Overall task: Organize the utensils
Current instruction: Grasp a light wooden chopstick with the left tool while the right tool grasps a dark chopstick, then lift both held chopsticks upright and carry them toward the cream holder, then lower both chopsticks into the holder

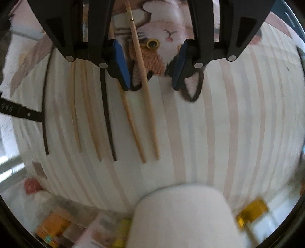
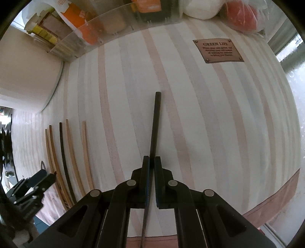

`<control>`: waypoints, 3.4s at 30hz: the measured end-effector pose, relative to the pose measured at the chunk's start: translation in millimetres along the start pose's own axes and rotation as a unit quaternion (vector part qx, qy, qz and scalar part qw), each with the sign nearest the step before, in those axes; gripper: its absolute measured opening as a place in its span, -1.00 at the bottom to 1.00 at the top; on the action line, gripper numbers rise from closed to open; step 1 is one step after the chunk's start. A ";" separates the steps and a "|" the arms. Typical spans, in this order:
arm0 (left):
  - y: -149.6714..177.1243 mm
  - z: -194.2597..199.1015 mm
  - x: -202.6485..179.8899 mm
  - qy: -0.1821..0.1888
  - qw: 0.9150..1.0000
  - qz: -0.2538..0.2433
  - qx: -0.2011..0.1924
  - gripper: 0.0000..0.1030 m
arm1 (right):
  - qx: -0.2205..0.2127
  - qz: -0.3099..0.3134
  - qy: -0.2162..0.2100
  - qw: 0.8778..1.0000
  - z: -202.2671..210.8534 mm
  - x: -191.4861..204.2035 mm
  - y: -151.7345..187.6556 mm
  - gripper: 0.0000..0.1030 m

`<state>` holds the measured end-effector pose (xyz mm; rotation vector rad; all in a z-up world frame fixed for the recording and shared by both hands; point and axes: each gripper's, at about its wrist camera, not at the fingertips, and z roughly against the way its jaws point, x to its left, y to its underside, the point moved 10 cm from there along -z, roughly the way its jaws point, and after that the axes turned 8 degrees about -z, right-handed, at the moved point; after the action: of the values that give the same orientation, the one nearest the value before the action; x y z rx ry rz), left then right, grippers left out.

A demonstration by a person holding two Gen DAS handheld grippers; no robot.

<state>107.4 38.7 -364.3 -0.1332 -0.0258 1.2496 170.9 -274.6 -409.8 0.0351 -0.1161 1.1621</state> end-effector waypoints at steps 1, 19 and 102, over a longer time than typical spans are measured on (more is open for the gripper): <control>-1.3 -1.4 -1.0 -0.021 1.000 -0.012 -0.001 -0.54 | 0.000 0.004 0.002 1.000 -1.8 -1.8 2.0 -0.91; -5.3 3.1 47.3 -0.009 0.999 0.012 0.033 -0.65 | 0.037 0.043 0.028 0.998 -21.5 25.4 5.8 -0.85; -163.2 380.8 100.4 -0.053 0.923 0.032 -0.380 -0.92 | -0.376 0.169 -0.246 0.878 381.9 307.8 -75.3 -0.88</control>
<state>258.1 116.4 26.8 -0.7438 -0.6094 1.2546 332.8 -57.0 5.8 -0.3967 -1.0567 1.3676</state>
